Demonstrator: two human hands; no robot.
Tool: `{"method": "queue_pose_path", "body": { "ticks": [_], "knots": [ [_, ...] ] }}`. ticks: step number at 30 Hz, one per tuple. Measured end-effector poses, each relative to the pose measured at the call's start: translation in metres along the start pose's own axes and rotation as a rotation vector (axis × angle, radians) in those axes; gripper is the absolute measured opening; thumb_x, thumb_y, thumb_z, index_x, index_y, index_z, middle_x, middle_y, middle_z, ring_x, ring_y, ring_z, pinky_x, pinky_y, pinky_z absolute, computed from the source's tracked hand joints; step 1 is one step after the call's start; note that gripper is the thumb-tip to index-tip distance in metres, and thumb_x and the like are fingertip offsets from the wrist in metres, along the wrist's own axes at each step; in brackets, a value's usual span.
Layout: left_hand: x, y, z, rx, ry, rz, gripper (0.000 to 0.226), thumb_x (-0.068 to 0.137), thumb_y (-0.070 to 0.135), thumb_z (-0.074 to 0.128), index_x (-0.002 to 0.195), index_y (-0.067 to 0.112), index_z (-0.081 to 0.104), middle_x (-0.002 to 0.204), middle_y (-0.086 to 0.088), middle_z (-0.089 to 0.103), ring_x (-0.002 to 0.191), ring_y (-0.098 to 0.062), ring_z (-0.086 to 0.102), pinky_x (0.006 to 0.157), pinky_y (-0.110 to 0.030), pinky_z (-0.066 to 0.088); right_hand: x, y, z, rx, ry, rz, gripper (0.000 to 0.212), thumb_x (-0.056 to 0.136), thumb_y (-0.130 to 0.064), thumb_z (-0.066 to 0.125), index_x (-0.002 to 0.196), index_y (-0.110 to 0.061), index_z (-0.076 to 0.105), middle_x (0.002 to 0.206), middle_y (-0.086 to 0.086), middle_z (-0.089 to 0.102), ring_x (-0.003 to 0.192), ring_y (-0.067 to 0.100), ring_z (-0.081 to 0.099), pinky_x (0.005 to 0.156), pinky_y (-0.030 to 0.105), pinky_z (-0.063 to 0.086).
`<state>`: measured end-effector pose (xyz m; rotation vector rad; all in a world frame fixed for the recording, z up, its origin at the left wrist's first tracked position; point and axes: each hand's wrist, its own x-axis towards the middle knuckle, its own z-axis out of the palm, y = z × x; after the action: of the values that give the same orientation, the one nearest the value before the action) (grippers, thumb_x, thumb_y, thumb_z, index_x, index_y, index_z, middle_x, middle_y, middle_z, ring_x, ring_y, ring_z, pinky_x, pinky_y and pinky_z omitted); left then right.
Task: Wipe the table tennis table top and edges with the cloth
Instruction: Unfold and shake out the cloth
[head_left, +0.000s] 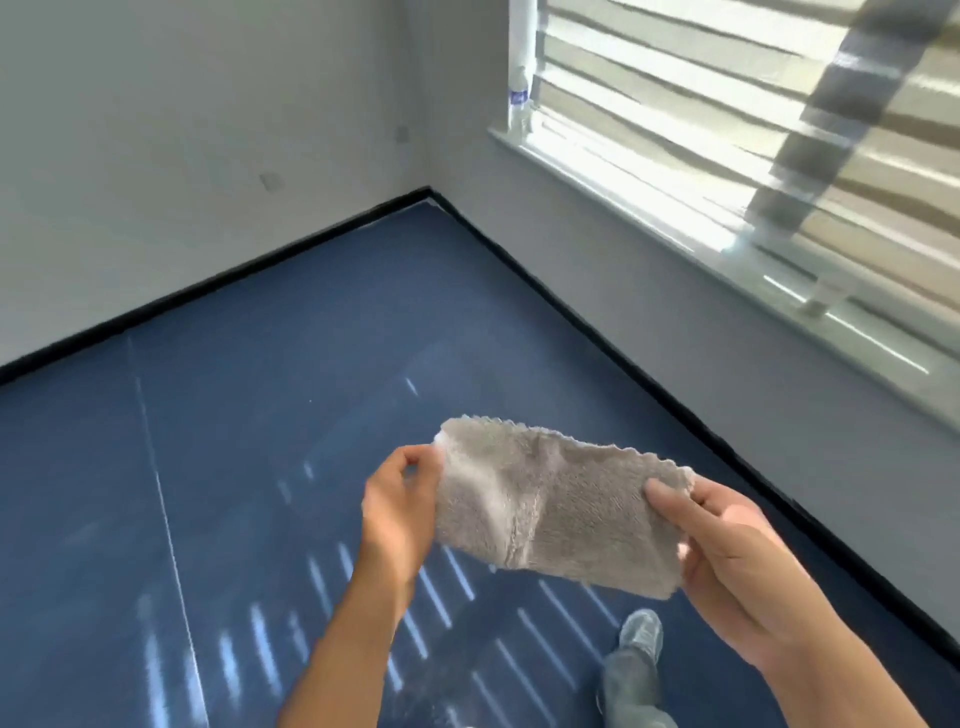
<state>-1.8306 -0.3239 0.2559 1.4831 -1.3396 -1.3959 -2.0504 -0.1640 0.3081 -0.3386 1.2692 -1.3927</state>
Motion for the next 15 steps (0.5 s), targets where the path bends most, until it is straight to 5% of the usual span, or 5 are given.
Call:
{"method": "queue_pose_path", "body": {
  "ticks": [3, 10, 13, 15],
  "knots": [
    [0.011, 0.008, 0.055, 0.006, -0.060, 0.009, 0.019, 0.103, 0.033, 0.062, 0.092, 0.022, 0.072, 0.080, 0.005, 0.075, 0.072, -0.008, 0.065, 0.065, -0.019, 0.051, 0.011, -0.027, -0.034, 0.069, -0.009, -0.023, 0.041, 0.084, -0.025, 0.086, 0.115, -0.002, 0.074, 0.117, 0.027, 0.073, 0.098, 0.037, 0.074, 0.073, 0.040, 0.062],
    [0.025, 0.054, 0.190, 0.055, -0.107, 0.070, 0.004, 0.098, 0.043, 0.067, 0.100, 0.040, 0.068, 0.085, -0.004, 0.074, 0.078, -0.015, 0.071, 0.065, -0.020, 0.053, 0.050, -0.103, -0.136, -0.031, 0.240, -0.136, 0.015, 0.088, -0.028, 0.073, 0.099, -0.019, 0.079, 0.106, 0.017, 0.077, 0.092, 0.034, 0.076, 0.074, 0.042, 0.059],
    [0.031, 0.074, 0.258, 0.148, -0.137, 0.104, 0.012, 0.099, 0.033, 0.065, 0.107, 0.041, 0.061, 0.103, 0.004, 0.070, 0.085, 0.004, 0.065, 0.068, -0.007, 0.046, 0.060, -0.137, -0.180, 0.012, 0.205, -0.208, 0.030, 0.079, -0.035, 0.075, 0.102, -0.016, 0.077, 0.102, 0.016, 0.076, 0.086, 0.029, 0.073, 0.068, 0.035, 0.059],
    [0.030, 0.086, 0.302, 0.193, -0.298, 0.091, 0.013, 0.098, 0.044, 0.063, 0.111, 0.044, 0.064, 0.115, 0.013, 0.070, 0.098, 0.015, 0.060, 0.079, -0.004, 0.043, 0.069, -0.157, -0.204, 0.073, 0.150, -0.250, 0.028, 0.079, -0.030, 0.074, 0.100, -0.013, 0.075, 0.094, 0.016, 0.072, 0.079, 0.026, 0.070, 0.064, 0.032, 0.058]
  ]
}}
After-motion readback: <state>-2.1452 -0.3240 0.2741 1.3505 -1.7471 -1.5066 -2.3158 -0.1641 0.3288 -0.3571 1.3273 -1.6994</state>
